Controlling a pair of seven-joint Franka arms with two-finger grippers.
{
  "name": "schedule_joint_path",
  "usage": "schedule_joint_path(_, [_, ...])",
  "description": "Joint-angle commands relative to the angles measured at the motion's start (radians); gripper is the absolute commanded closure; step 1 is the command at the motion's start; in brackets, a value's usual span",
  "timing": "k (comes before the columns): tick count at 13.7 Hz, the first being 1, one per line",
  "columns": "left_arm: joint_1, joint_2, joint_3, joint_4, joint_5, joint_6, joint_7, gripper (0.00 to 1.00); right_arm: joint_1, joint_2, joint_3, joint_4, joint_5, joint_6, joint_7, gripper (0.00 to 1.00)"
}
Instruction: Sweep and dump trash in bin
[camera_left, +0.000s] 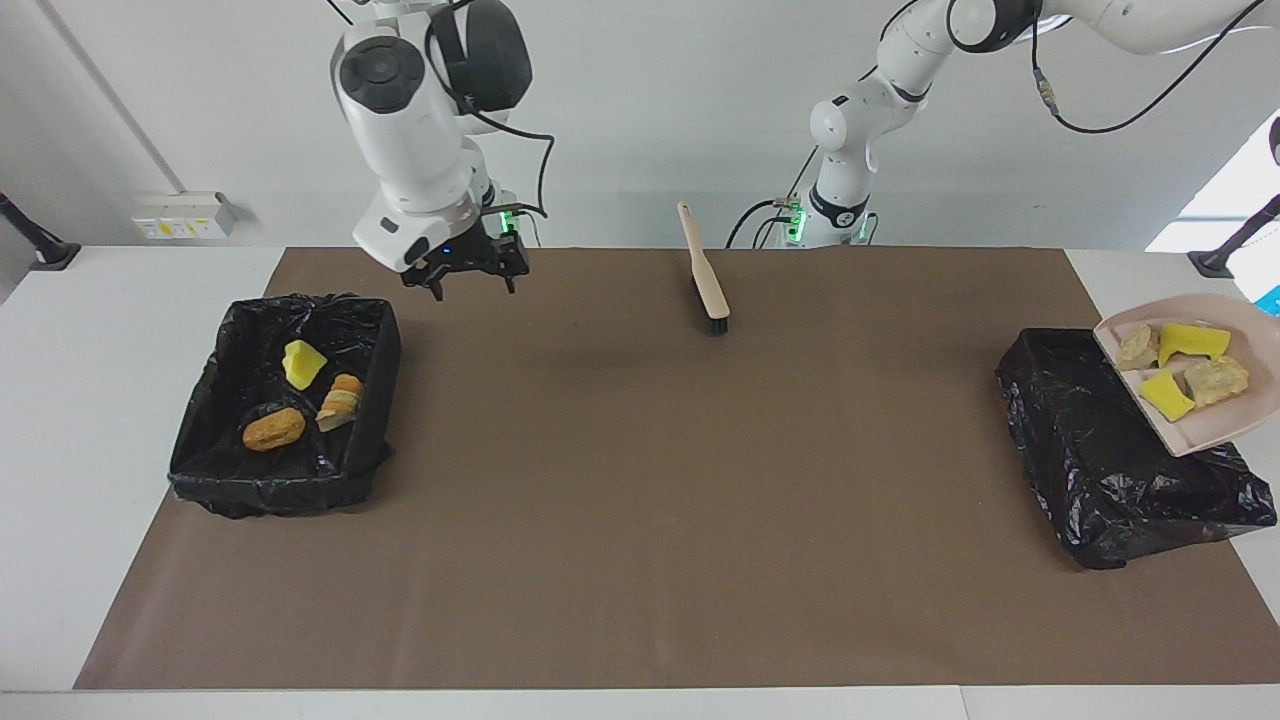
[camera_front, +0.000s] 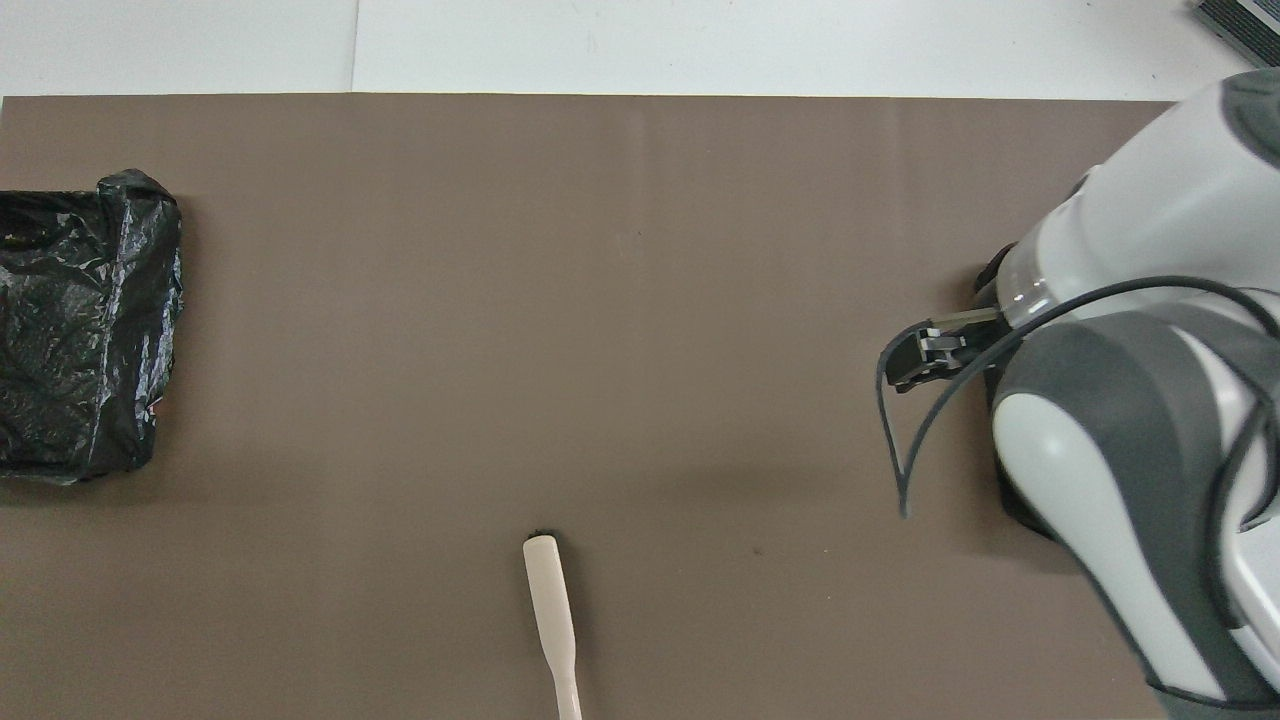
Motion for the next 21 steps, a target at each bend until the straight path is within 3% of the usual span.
schedule_joint_path(1, [-0.032, -0.088, 0.010, -0.144, 0.080, 0.088, -0.069, 1.00, 0.027, -0.004, -0.140, 0.019, -0.018, 0.000, -0.048, 0.00])
schedule_joint_path(4, [-0.037, -0.157, 0.010, -0.273, 0.173, 0.162, -0.195, 1.00, 0.017, -0.004, -0.242, 0.020, -0.056, 0.043, -0.160, 0.00])
schedule_joint_path(11, [-0.095, -0.178, 0.010, -0.259, 0.378, 0.144, -0.305, 1.00, -0.002, -0.115, -0.266, 0.008, -0.033, -0.013, -0.087, 0.00])
schedule_joint_path(15, [-0.094, -0.178, 0.005, -0.177, 0.362, 0.150, -0.322, 1.00, 0.006, -0.115, -0.255, 0.007, -0.033, -0.011, -0.090, 0.00])
schedule_joint_path(18, [-0.101, -0.194, -0.016, -0.148, 0.209, 0.113, -0.316, 1.00, 0.006, -0.115, -0.255, 0.007, -0.035, -0.011, -0.088, 0.00])
schedule_joint_path(21, [-0.100, -0.194, -0.114, -0.121, 0.118, -0.015, -0.366, 1.00, 0.006, -0.115, -0.255, 0.007, -0.035, -0.011, -0.088, 0.00])
